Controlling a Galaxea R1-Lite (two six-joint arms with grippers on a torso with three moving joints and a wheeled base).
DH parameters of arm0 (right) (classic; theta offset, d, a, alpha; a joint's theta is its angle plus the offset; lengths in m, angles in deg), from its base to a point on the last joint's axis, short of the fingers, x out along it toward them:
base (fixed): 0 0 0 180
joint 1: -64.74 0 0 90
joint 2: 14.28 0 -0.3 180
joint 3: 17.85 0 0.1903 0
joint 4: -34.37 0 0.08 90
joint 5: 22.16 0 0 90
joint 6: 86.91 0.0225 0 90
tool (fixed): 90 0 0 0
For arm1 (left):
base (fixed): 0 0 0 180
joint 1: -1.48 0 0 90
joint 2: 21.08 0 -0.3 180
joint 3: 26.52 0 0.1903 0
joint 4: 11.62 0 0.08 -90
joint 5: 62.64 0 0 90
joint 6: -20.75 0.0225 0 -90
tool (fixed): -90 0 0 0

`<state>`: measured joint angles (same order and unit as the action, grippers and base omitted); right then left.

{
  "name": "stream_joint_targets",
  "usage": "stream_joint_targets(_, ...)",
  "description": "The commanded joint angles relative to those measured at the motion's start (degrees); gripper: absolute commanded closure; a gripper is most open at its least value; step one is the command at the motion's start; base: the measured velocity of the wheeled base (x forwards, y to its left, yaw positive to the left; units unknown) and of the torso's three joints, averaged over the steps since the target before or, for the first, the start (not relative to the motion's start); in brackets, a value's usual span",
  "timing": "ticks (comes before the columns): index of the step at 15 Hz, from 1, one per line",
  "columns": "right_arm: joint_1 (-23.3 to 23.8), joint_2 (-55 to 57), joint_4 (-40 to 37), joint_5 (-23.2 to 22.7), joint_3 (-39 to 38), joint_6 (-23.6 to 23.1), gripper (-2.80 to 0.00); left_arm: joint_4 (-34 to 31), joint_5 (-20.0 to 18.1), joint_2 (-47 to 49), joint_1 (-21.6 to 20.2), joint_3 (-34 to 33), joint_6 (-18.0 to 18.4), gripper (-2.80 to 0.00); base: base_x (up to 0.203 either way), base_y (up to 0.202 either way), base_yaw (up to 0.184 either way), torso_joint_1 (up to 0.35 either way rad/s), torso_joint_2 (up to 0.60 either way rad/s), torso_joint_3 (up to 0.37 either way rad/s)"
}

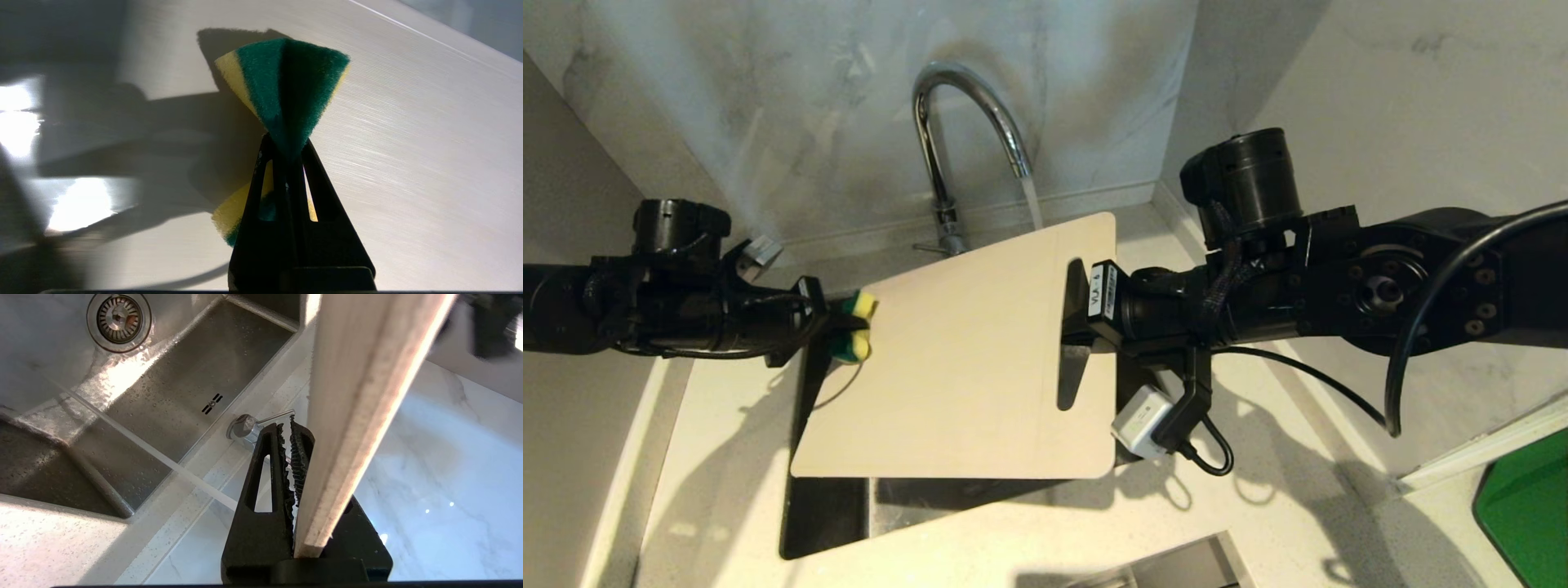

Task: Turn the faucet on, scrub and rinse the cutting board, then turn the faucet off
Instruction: Scrub the cutting board underwater

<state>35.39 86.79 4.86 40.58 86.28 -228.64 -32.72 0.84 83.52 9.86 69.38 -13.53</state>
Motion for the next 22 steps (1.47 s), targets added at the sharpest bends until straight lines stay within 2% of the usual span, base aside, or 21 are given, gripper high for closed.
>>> stream_joint_targets(1, -0.01, 0.09, -0.1, -0.08, 0.01, -0.83, 0.0, -3.19, 0.12, -5.63, 7.7, 3.18, -2.02, 0.0, 0.0, 0.0, 0.0, 0.0, 0.0, 0.0)
stream_joint_targets(3, -0.01, 0.09, -0.1, -0.07, 0.17, -0.65, 0.0, -8.33, 0.86, -8.63, 15.61, 7.28, -4.65, 0.0, 0.0, 0.0, 0.0, 0.0, 0.0, 0.0)
stream_joint_targets(6, -0.01, -0.26, -0.18, -0.08, 0.18, -0.65, 0.0, -11.0, 4.44, -9.86, 25.86, 9.37, -7.42, 0.0, 0.0, 0.0, 0.0, 0.0, 0.0, 0.0)
stream_joint_targets(9, -0.01, -0.26, -0.1, -0.08, 0.09, 0.31, 0.0, -11.22, 8.29, -7.08, 29.56, 8.63, -7.56, 0.0, 0.0, 0.0, 0.0, 0.0, 0.0, 0.0)
stream_joint_targets(11, 0.2, -0.51, -0.1, -0.08, -0.09, 0.31, 0.0, -10.95, 8.81, -6.96, 29.47, 6.12, -7.22, 0.0, 0.0, 0.0, 0.0, 0.0, 0.0, 0.0)
stream_joint_targets(14, 0.25, -0.44, -0.1, -0.08, -0.17, 0.31, 0.0, -6.97, 9.13, -7.02, 27.2, 1.08, -6.19, 0.0, 0.0, 0.0, 0.0, 0.0, 0.0, 0.0)
stream_joint_targets(22, 0.25, -0.35, -0.1, 0.01, -0.17, 0.49, 0.0, 3.97, 8.61, -8.02, 16.77, -15.68, -2.17, 0.0, 0.0, 0.0, 0.0, 0.0, 0.0, 0.0)
